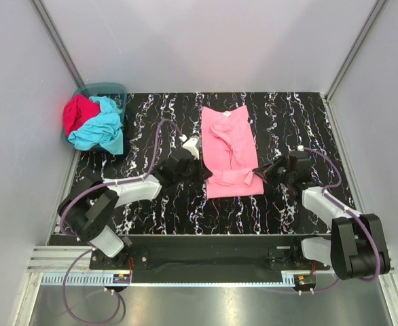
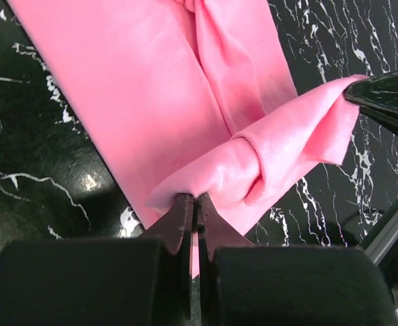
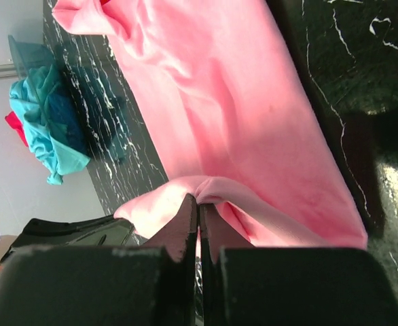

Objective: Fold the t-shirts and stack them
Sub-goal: Fold the tshirt

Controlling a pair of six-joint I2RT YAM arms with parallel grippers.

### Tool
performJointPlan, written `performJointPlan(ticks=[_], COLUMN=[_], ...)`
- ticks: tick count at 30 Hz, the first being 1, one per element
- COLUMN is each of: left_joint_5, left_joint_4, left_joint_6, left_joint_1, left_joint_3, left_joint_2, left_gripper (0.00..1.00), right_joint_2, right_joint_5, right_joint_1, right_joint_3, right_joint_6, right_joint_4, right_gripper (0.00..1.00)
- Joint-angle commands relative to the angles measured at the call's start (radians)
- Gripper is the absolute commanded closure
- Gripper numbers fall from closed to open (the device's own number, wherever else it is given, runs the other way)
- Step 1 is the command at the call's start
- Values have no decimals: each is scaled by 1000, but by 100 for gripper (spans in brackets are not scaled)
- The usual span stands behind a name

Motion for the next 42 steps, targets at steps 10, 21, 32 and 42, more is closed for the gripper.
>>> performJointPlan(ticks=[10, 21, 32, 42], left_joint_5=[11, 33, 65, 85], left_joint_4=[63, 119, 136, 144], left_joint_6=[31, 39, 42, 40], left_joint_1=[20, 88, 123, 129], left_joint_3=[43, 69, 105, 128], left_joint_2=[34, 135, 187, 212], left_gripper=[100, 100, 100, 98], right_joint_2=[205, 318, 355, 373], right_joint_5=[-53, -35, -15, 10], right_joint_1=[-10, -24, -27, -27], right_joint_3=[85, 156, 140, 143], right_joint_6=[1, 2, 13, 16], right_joint_4=[173, 219, 260, 285], right_gripper=[100, 100, 100, 100])
